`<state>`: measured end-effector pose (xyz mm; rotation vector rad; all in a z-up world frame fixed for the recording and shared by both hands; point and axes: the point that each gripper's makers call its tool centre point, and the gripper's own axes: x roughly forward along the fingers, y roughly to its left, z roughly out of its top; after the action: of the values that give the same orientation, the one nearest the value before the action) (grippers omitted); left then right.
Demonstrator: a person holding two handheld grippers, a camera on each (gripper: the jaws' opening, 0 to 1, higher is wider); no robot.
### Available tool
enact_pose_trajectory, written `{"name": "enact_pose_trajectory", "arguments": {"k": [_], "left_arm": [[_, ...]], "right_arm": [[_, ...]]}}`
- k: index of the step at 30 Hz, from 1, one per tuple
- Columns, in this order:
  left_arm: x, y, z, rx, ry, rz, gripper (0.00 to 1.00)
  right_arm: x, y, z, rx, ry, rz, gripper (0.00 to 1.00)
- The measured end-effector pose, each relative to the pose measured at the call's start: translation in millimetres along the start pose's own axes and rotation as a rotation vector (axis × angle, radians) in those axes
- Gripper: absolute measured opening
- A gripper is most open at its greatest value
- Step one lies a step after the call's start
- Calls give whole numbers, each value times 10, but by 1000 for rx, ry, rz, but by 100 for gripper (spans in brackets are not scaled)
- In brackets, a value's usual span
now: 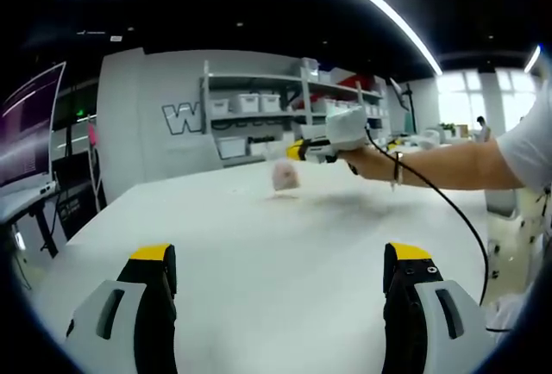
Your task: Open the resealable bag by pulling the two sides of the seal apart until the entire bag opening is separated and visibly accessible.
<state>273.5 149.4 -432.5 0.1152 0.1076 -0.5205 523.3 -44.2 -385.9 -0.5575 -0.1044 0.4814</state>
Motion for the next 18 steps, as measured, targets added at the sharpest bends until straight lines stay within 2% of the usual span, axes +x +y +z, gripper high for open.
{"name": "enact_pose_trajectory", "arguments": {"k": [18], "left_arm": [[28,-16,29,4,-8,-4,100]], "right_arm": [[-55,-3,36,14,-5,7,0]]}}
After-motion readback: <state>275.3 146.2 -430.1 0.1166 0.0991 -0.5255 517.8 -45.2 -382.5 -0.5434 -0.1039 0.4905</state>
